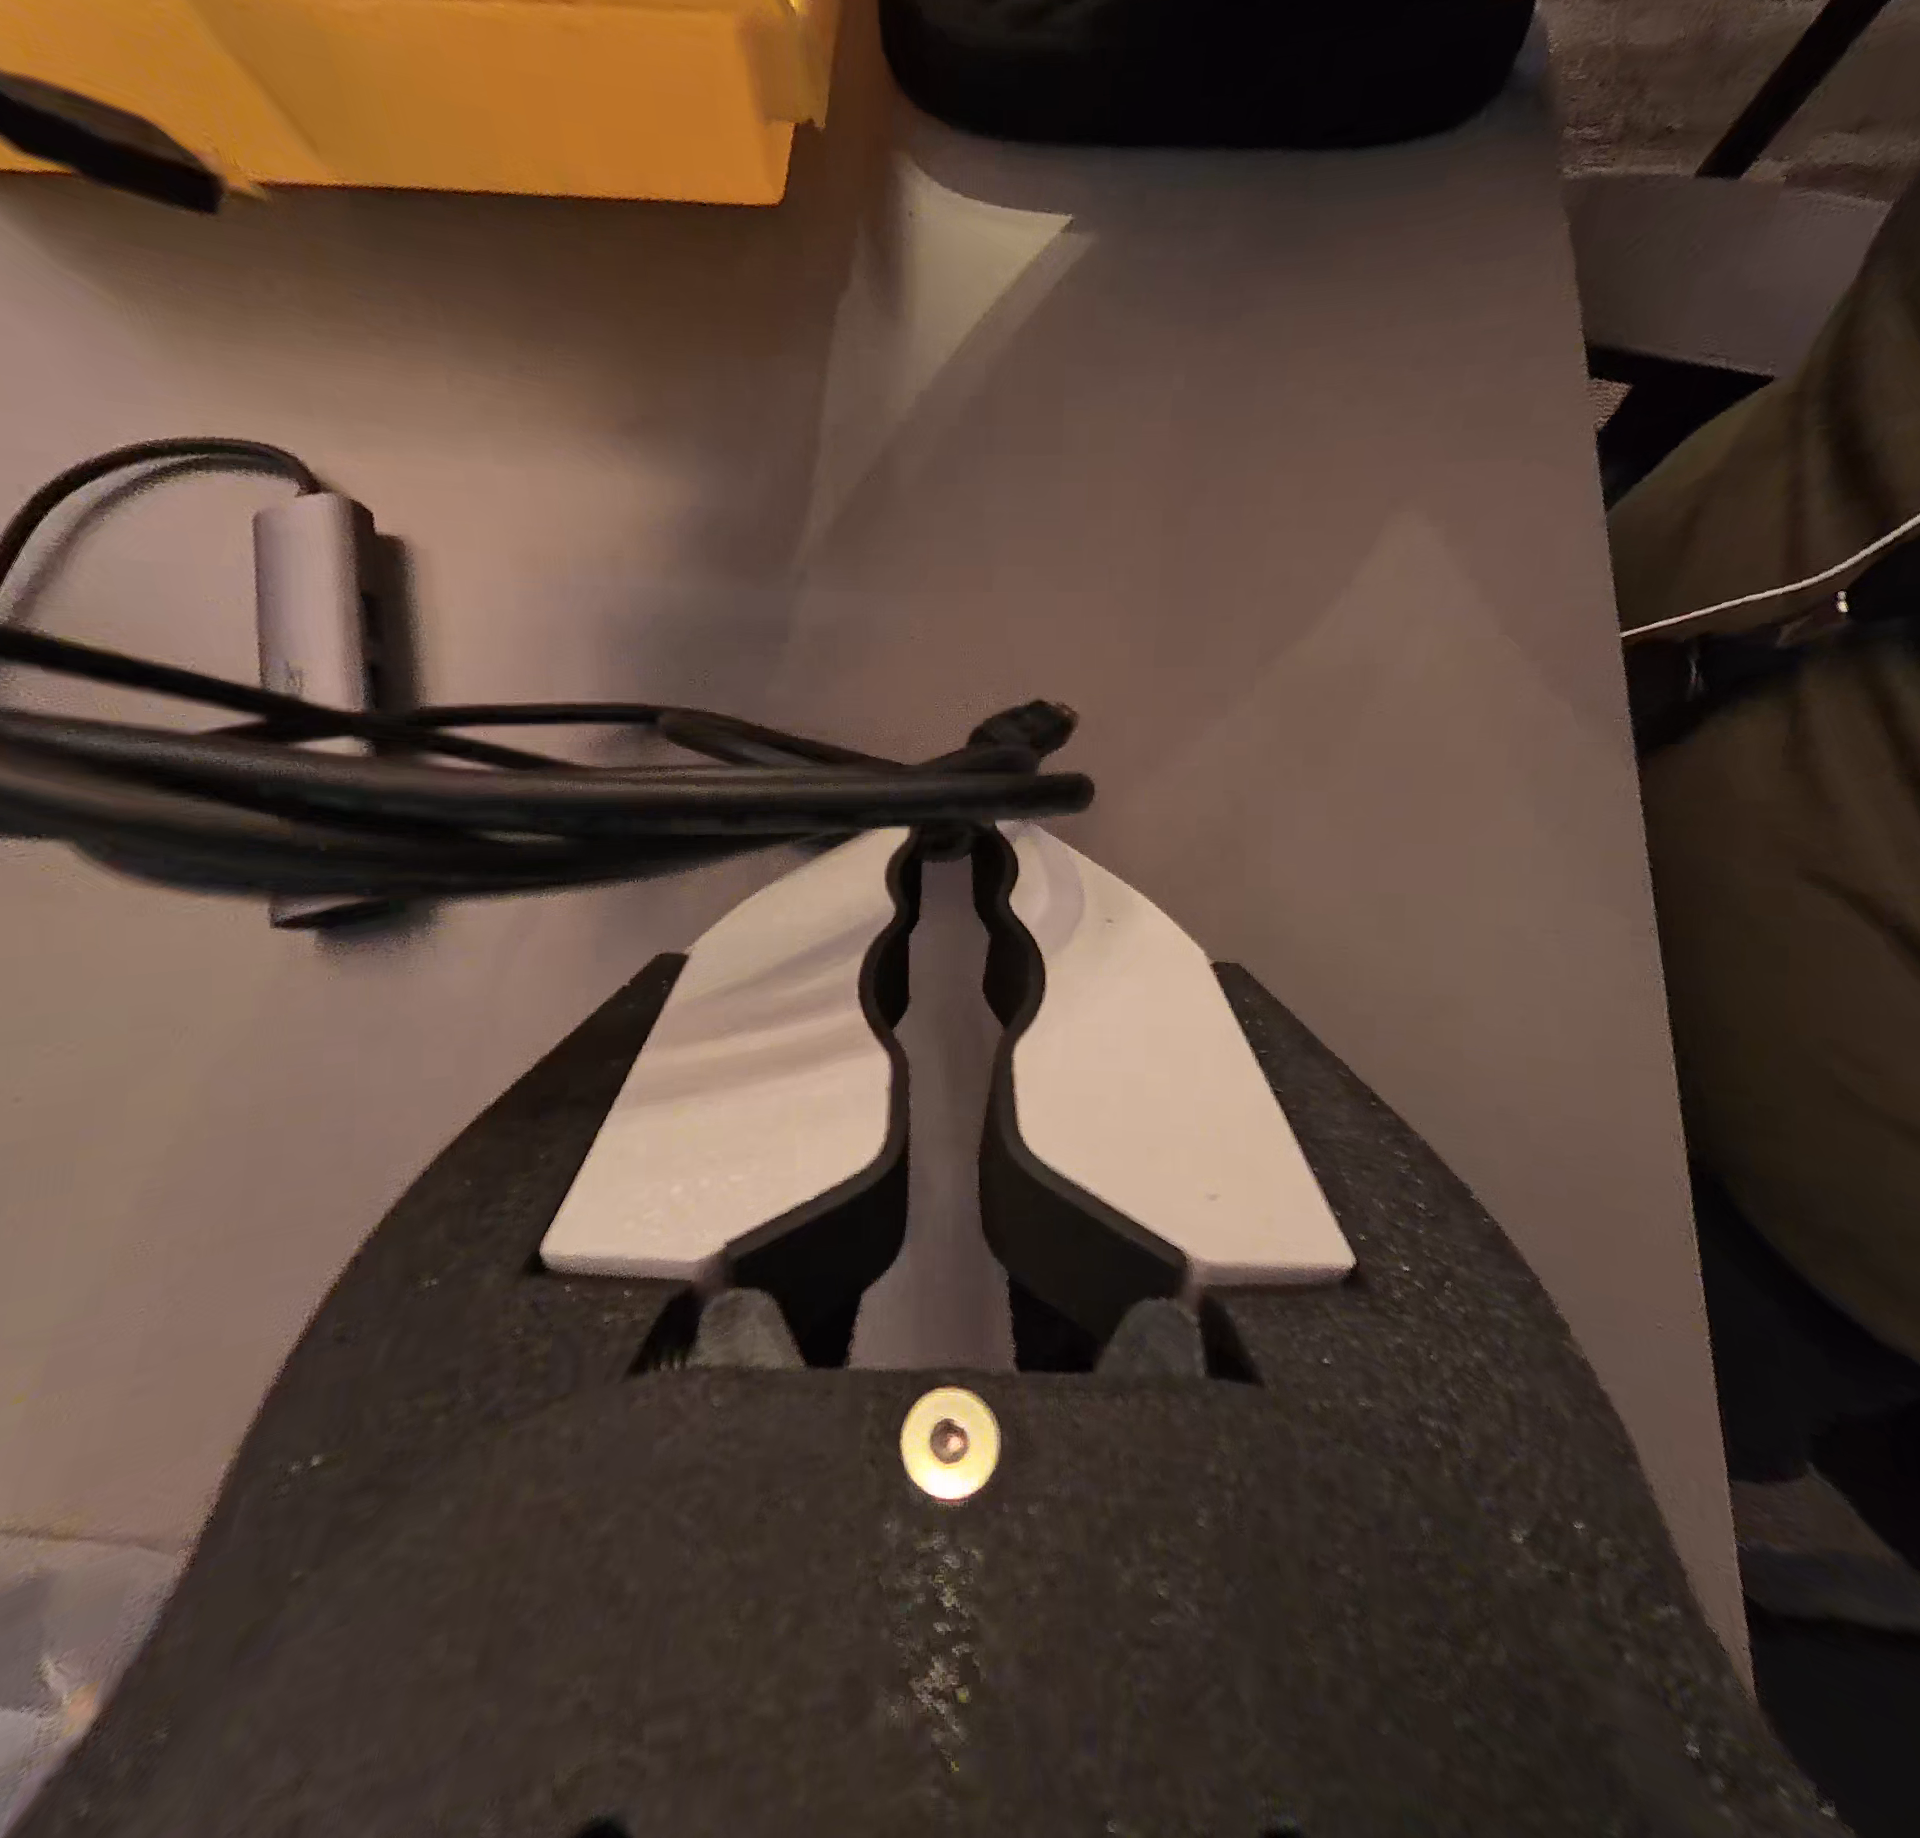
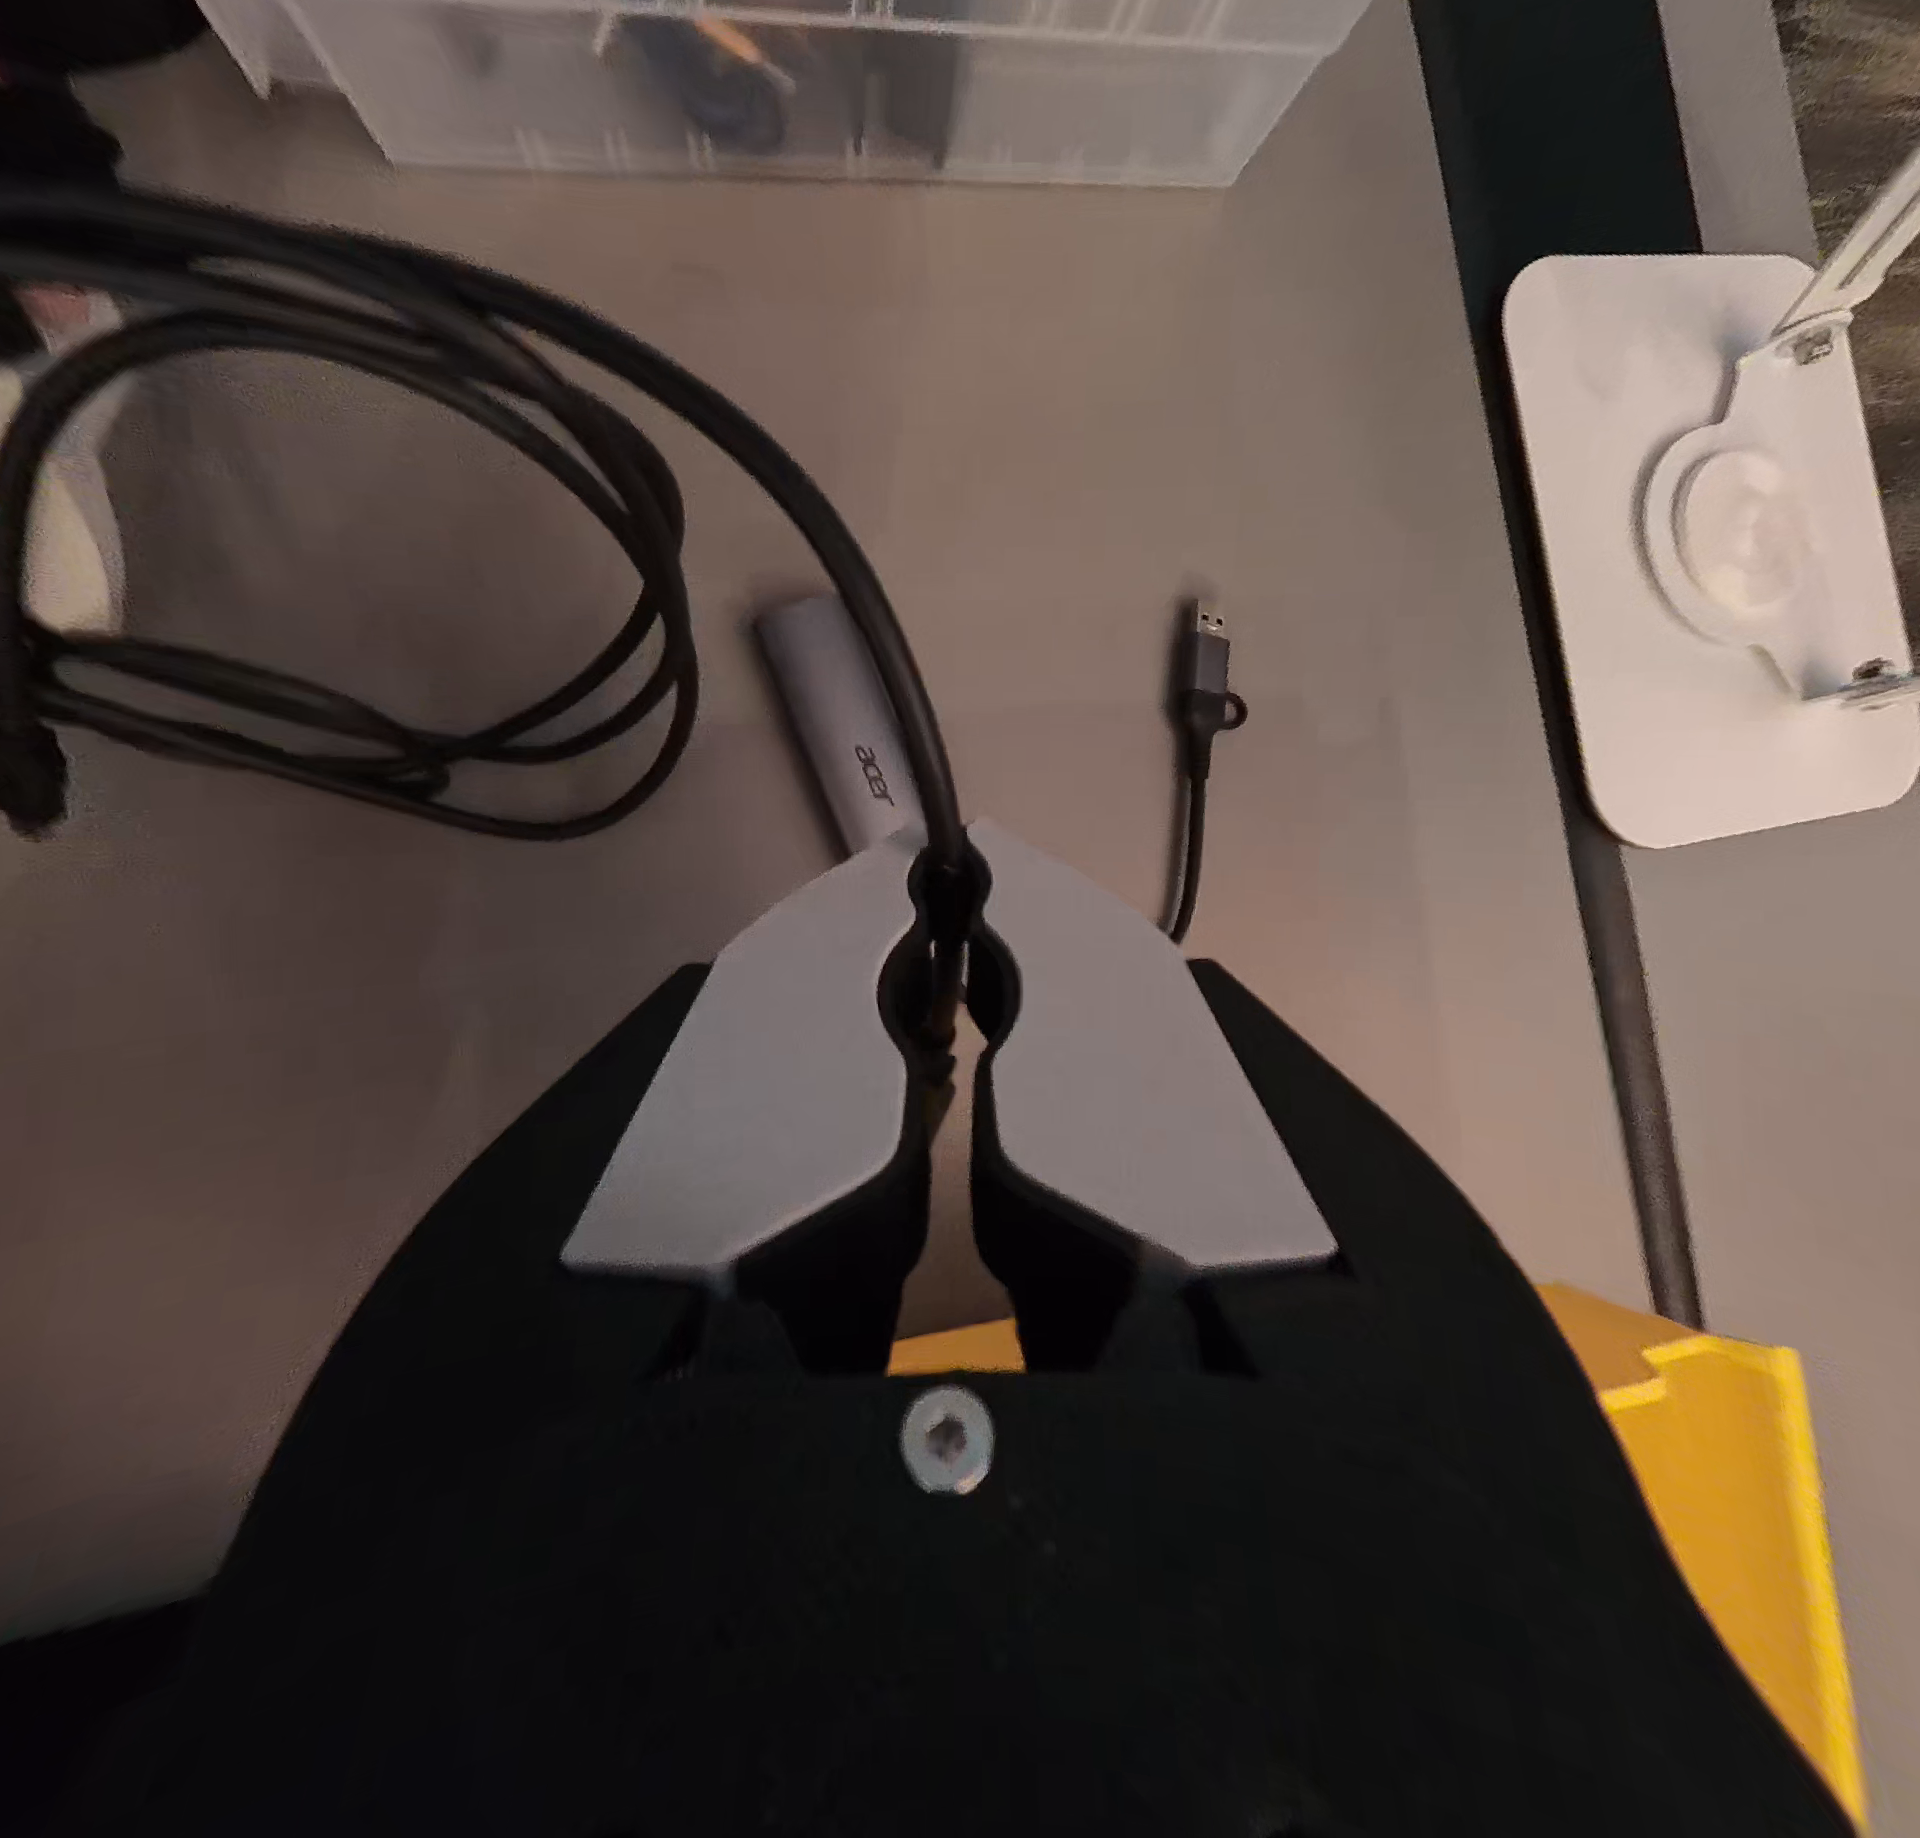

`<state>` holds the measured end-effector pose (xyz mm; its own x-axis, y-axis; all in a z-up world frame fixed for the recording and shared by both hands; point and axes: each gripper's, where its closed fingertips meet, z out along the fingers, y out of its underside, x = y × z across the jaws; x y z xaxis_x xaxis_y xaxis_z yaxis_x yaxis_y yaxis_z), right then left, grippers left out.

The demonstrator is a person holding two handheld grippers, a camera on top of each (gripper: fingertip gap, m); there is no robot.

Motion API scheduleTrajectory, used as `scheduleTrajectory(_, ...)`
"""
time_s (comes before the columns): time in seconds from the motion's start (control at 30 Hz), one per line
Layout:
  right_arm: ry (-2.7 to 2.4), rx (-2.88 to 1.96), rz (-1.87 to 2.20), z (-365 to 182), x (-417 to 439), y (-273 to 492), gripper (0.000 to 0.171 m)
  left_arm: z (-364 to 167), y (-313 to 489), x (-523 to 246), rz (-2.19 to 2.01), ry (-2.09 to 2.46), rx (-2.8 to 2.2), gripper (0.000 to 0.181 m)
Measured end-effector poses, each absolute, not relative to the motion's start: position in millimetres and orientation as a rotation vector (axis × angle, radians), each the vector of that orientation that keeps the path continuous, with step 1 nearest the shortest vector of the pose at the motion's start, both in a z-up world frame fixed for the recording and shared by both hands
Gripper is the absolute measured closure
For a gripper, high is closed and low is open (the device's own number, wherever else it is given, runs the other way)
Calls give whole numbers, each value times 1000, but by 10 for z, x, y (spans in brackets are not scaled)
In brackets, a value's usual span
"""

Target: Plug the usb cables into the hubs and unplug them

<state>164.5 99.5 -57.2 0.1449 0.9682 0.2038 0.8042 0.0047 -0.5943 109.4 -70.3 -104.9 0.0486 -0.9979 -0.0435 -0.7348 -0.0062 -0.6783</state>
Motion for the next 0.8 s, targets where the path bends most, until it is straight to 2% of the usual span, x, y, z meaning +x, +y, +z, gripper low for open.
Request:
scheduleTrajectory(0.13,-1727,-1768,176,-607,1701,1102,171,-980,-643,933,-548,1698,-1810,167)
scheduleTrajectory(0.23,-1724,-1694,243,-525,1624,1050,171,-863,-581,751,-414,1693,-1825,164)
scheduleTrajectory(0.5,-1817,-1590,325,-442,1577,820,171,-307,-415,319,-250,1589,-1807,169)
scheduleTrajectory(0.67,-1859,-1466,327,-357,1423,675,171,128,-95,552,-398,1357,-1782,158)
scheduleTrajectory(0.8,-1896,-1346,313,-310,1312,552,171,175,159,962,-453,1386,-1728,157)
